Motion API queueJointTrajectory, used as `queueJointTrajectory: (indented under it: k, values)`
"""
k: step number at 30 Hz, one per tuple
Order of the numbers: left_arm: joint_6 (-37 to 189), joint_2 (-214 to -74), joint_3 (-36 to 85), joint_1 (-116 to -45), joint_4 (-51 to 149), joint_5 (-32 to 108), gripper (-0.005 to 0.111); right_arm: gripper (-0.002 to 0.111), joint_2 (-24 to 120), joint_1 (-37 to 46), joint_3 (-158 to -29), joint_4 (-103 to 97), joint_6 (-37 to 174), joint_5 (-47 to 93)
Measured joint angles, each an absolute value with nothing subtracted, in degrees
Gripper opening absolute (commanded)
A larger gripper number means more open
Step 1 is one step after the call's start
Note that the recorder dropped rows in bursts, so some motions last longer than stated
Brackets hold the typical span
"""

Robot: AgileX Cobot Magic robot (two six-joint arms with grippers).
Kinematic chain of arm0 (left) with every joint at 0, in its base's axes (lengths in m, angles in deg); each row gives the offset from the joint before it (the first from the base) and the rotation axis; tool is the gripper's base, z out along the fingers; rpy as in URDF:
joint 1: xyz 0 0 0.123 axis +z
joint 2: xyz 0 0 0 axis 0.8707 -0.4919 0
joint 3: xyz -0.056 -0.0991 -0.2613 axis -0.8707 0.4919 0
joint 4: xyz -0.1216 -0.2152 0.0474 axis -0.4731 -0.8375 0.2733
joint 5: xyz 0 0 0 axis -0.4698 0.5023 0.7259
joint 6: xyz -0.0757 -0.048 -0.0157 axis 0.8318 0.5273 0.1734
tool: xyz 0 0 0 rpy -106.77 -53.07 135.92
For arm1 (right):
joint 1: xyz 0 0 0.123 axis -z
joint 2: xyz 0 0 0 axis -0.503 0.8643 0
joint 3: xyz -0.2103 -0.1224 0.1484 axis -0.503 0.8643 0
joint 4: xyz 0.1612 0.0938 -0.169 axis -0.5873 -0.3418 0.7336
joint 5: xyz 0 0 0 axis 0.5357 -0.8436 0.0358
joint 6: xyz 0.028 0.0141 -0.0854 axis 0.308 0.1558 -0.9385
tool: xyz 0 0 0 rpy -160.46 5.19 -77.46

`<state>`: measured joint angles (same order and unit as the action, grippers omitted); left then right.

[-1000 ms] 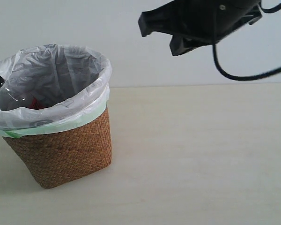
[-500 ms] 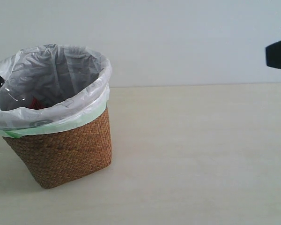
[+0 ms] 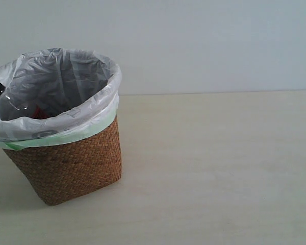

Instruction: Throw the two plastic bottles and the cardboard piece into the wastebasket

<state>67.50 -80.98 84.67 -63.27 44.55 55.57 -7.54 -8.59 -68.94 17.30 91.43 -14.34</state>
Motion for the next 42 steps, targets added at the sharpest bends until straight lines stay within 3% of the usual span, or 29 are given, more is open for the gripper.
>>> queueJointTrajectory:
  k: [12,42]
  values:
    - [67.5,-80.98,84.67,-63.27,44.55,55.57,0.004,0.001,-18.91,-8.59,-64.39,20.18,91.54,-16.91]
    - [67.5,-80.98,84.67,-63.27,44.55,55.57,0.004,0.001,-19.3,-6.53,-64.39,19.24,91.54,-17.03]
